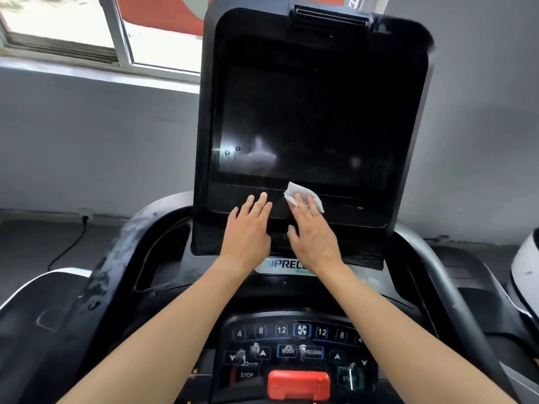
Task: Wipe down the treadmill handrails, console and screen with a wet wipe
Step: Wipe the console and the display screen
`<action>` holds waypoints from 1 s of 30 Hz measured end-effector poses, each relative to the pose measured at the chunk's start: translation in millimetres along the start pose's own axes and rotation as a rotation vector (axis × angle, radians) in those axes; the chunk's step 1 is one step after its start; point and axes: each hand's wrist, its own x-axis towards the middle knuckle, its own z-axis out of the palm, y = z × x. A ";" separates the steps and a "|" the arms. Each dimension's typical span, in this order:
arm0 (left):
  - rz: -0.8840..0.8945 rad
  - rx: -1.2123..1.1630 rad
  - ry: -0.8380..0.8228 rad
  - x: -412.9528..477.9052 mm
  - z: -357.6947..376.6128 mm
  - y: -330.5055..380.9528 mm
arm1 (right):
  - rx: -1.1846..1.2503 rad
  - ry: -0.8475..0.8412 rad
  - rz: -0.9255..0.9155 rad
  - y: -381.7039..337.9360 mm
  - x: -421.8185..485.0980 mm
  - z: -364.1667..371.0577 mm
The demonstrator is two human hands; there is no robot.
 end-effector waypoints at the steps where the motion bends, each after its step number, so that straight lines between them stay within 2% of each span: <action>1: 0.003 0.000 0.003 0.0 -0.5 -0.9 | -0.019 0.023 -0.008 5.5 -0.4 -2.1; 3: 0.012 -0.002 0.005 0.3 -1.5 -3.1 | -0.009 0.104 0.073 17.2 -4.7 -7.1; 5: 0.020 -0.011 0.006 0.4 -1.7 -4.9 | 0.030 0.173 0.237 24.0 -11.7 -9.0; 8: 0.023 -0.014 0.005 0.7 -0.3 -5.2 | 0.079 0.191 0.351 18.5 -16.0 -3.4; 11: 0.023 -0.003 0.003 0.8 1.5 -4.7 | 0.132 0.117 0.276 5.3 -12.1 0.5; 14: 0.024 0.000 0.015 0.0 2.4 -4.7 | 0.030 -0.024 0.087 -1.8 -8.7 0.9; 16: 0.025 -0.005 0.020 -0.5 3.3 -4.9 | 0.003 -0.064 0.038 0.3 -7.5 -1.7; 19: 0.028 -0.012 0.019 -1.5 3.7 -6.5 | 0.037 -0.013 0.054 10.0 -11.8 -9.2; 22: 0.031 -0.017 0.013 -1.8 1.6 -8.5 | 0.109 0.060 0.160 17.0 -16.0 -11.3; 25: 0.018 -0.025 0.030 -3.5 0.9 -7.7 | 0.124 0.060 0.217 7.1 -13.8 -4.0; 30: -0.063 0.015 0.080 -11.3 5.2 -16.6 | 0.146 0.005 0.060 -15.3 -12.0 1.0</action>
